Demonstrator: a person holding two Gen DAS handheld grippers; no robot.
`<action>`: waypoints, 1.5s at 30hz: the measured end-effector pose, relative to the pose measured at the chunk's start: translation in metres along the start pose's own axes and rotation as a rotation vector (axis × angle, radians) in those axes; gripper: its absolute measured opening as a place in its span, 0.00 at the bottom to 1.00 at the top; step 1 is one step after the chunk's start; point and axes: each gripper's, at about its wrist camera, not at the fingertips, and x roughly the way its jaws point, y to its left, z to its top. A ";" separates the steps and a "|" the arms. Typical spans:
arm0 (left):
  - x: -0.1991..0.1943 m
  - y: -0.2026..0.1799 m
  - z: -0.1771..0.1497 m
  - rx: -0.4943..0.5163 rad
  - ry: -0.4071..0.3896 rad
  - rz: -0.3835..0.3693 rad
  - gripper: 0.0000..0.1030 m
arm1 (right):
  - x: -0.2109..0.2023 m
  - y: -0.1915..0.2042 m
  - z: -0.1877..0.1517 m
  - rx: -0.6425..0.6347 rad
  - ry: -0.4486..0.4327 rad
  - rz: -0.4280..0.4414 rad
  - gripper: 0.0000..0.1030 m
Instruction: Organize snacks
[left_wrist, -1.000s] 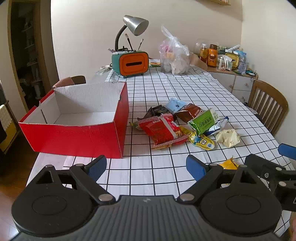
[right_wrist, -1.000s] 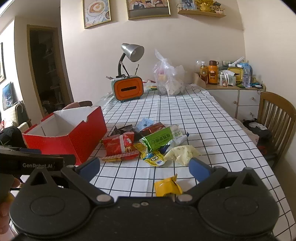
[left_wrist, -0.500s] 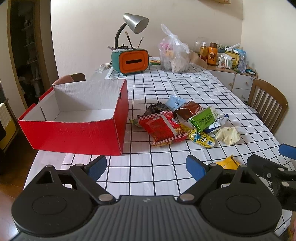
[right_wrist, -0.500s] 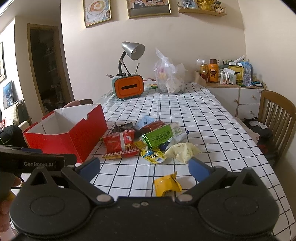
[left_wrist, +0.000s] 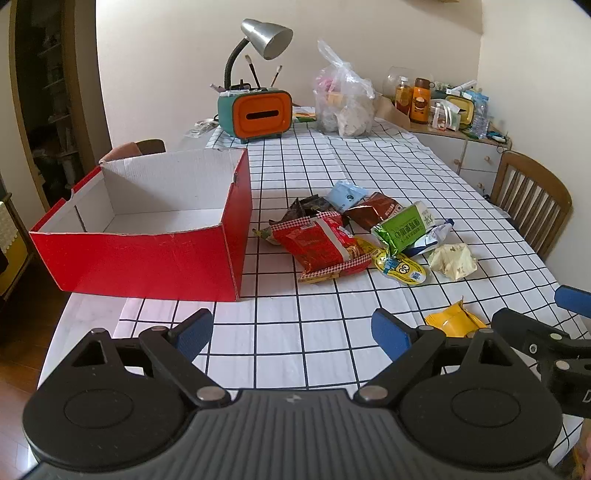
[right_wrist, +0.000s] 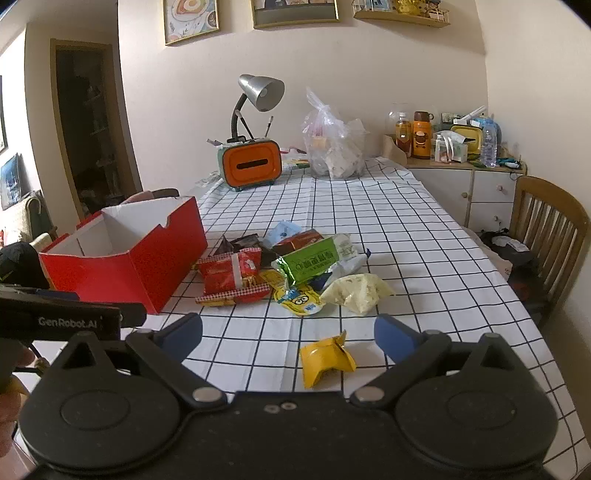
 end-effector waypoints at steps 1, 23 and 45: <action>0.000 0.000 0.000 0.000 0.002 -0.002 0.90 | 0.000 0.000 0.000 -0.003 0.002 0.000 0.96; 0.057 -0.018 0.017 0.004 0.097 -0.015 0.90 | 0.075 -0.038 -0.016 -0.117 0.221 -0.010 0.81; 0.171 -0.036 0.095 -0.116 0.326 0.050 0.91 | 0.122 -0.029 -0.014 -0.261 0.383 0.132 0.45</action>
